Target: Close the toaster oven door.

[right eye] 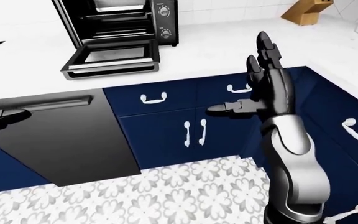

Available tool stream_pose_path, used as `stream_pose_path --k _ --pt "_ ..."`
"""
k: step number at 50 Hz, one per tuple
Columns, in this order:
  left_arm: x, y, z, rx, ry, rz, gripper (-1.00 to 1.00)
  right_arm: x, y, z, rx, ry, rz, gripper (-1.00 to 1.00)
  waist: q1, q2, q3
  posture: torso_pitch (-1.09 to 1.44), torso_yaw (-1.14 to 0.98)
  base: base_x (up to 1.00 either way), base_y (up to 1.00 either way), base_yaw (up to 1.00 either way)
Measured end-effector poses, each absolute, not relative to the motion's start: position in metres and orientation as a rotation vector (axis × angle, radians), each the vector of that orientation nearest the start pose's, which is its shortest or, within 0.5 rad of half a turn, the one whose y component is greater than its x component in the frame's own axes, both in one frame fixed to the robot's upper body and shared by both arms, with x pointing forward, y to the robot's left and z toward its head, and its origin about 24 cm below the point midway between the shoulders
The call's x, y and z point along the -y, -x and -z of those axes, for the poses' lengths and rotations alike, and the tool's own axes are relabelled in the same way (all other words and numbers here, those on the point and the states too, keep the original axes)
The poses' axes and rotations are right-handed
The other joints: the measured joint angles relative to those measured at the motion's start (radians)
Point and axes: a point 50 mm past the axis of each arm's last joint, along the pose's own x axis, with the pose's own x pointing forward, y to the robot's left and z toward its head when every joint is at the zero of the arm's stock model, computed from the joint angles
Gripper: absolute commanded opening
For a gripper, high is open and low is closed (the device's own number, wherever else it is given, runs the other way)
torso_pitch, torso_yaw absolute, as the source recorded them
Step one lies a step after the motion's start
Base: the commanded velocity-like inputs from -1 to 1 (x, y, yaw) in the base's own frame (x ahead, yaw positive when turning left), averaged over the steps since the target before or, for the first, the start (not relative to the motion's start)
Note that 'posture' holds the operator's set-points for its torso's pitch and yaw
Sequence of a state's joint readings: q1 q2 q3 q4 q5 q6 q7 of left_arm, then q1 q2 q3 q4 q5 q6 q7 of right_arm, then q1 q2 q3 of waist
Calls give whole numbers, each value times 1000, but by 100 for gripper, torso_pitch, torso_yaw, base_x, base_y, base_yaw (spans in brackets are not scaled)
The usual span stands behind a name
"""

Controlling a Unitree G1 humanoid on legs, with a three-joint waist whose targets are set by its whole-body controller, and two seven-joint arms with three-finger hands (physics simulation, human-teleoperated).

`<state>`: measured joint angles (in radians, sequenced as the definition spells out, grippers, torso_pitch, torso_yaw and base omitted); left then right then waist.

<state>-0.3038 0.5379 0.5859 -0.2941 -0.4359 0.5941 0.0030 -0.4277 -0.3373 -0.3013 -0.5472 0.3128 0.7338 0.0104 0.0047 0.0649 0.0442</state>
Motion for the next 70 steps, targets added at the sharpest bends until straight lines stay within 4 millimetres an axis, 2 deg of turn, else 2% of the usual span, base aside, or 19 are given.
stream_pose_path --k 8,15,19,21,23,25,27,34,36,39,41,44,46,52,56,59,61,65,70 --pt "-314 -251 -220 258 -15 -325 100 211 -266 -239 346 51 28 100 3 -107 -6 0 0 8 9 0" --pt "-308 -255 -214 228 -2 -290 100 219 -268 -233 303 48 69 100 -13 -80 -6 0 0 8 8 0" --pt "-310 -252 -221 261 -11 -302 100 217 -266 -239 338 53 59 100 -15 -25 3 0 0 8 8 0" --pt "-311 -252 -224 273 -16 -306 100 216 -266 -241 347 52 54 100 -15 19 -6 0 0 8 8 0" --pt "-314 -251 -222 266 -11 -322 100 212 -267 -236 332 44 35 100 -4 3 3 0 0 8 7 0" --pt "-317 -251 -216 241 -5 -337 100 210 -269 -232 305 42 19 100 1 5 2 0 0 8 8 0" --pt "-317 -251 -216 235 -6 -337 100 211 -269 -231 298 42 21 100 0 -12 -2 0 0 8 7 0" --pt "-315 -251 -222 261 -14 -327 100 212 -266 -240 348 53 31 100 2 -114 -8 0 0 8 8 0" --pt "-312 -253 -219 253 -6 -312 100 216 -266 -238 339 53 47 100 -10 -89 0 0 0 8 8 0" --pt "-309 -255 -214 227 -1 -294 100 220 -268 -232 305 49 68 100 -15 -92 -6 0 0 8 7 0" --pt "-310 -255 -216 232 -3 -296 100 219 -268 -234 310 52 67 100 -12 -75 -6 0 0 8 5 0" --pt "-311 -252 -222 260 -12 -303 100 218 -266 -239 337 56 60 100 -14 -30 4 0 0 9 4 0" --pt "-311 -251 -225 274 -18 -306 100 217 -266 -241 346 59 56 100 -16 14 -1 0 0 11 4 0" --pt "-318 -250 -219 242 -8 -342 100 211 -269 -233 302 47 17 100 4 -10 -1 0 0 10 4 0" --pt "-316 -251 -222 259 -14 -332 100 213 -267 -240 336 54 31 100 3 -59 2 0 0 10 4 0" --pt "-316 -251 -224 266 -16 -329 100 212 -266 -243 354 58 30 100 5 -112 -5 0 0 10 4 0" --pt "-312 -252 -221 262 -8 -316 100 215 -266 -242 349 59 44 100 -10 -92 -1 0 0 9 5 0" --pt "-310 -255 -216 229 0 -293 100 220 -268 -235 309 54 70 100 -14 -86 -3 0 0 10 4 0" --pt "-312 -251 -224 269 -12 -306 100 217 -266 -241 343 61 58 100 -14 -22 6 0 0 10 4 0"
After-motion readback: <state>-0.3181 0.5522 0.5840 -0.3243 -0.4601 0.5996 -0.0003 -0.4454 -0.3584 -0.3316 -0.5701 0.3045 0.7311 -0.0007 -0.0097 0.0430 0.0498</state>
